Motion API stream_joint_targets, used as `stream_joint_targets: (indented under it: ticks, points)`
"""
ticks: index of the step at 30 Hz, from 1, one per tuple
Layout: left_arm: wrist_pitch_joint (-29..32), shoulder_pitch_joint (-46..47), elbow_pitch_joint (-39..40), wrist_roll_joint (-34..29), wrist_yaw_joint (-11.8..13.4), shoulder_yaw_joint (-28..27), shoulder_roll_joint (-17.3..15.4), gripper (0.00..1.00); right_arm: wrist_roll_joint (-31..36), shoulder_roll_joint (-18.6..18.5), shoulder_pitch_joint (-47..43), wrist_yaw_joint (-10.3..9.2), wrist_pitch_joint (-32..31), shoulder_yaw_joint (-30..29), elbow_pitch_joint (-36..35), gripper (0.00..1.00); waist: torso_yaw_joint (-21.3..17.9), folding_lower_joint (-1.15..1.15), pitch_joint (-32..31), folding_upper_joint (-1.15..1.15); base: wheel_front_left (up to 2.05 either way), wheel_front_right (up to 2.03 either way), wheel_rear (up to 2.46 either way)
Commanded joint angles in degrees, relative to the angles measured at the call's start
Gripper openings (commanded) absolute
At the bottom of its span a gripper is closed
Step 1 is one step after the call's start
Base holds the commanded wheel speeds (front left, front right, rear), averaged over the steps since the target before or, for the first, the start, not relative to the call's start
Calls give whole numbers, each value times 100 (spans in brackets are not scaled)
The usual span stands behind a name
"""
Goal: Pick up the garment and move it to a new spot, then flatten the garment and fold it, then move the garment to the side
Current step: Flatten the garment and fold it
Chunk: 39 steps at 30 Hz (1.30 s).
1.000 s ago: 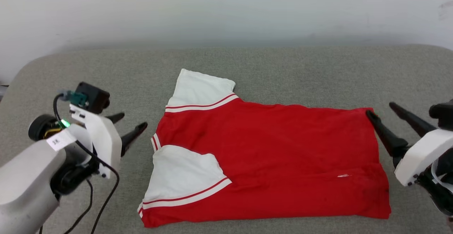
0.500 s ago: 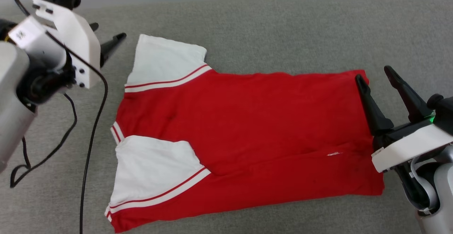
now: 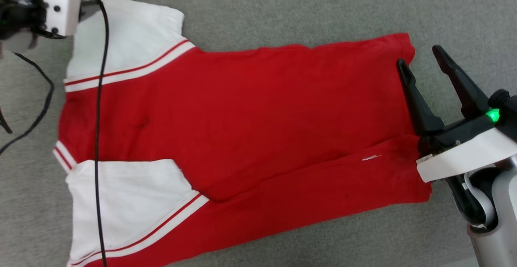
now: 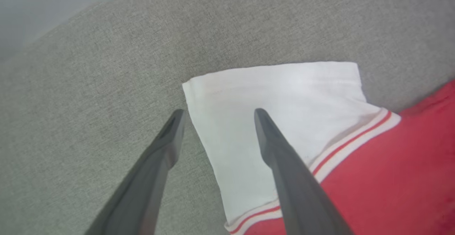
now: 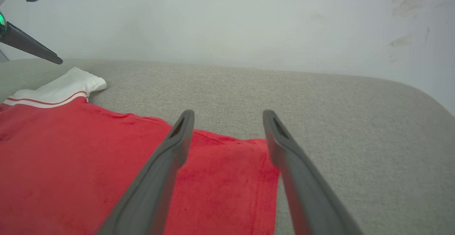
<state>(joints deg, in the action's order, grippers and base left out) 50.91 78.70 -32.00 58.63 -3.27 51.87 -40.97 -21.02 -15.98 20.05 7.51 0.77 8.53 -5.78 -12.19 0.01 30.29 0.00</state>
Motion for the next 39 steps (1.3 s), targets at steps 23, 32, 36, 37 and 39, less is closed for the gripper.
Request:
stream_joint_targets:
  ticks: [23, 32, 36, 37, 39]
  points:
    - [-337, -196, -694, -53, -269, 212, 159, 0, -6, -341, 532, -5, -65, -276, 80, 100, 36, -1, 168, 0, 0, 0, 0]
    - [-1108, -514, -180, -91, -406, 439, 343, 0, -546, -1446, 1093, -5, -2036, -103, 265, 100, 549, -1, -447, 0, 0, 0, 0]
    - [-1327, -625, 129, -87, -410, 546, 394, 0, -1101, -1846, 1418, -5, -3367, 92, 615, 100, 724, -1, -597, 0, 0, 0, 0]
    - [-1381, -638, 202, -99, -411, 566, 403, 0, -1210, -1928, 1489, -5, -3698, 159, 716, 100, 765, -1, -615, 0, 0, 0, 0]
    - [-1467, -680, 353, -107, -412, 613, 429, 0, -1424, -2124, 1630, -5, -4348, 327, 887, 100, 848, -1, -629, 0, 0, 0, 0]
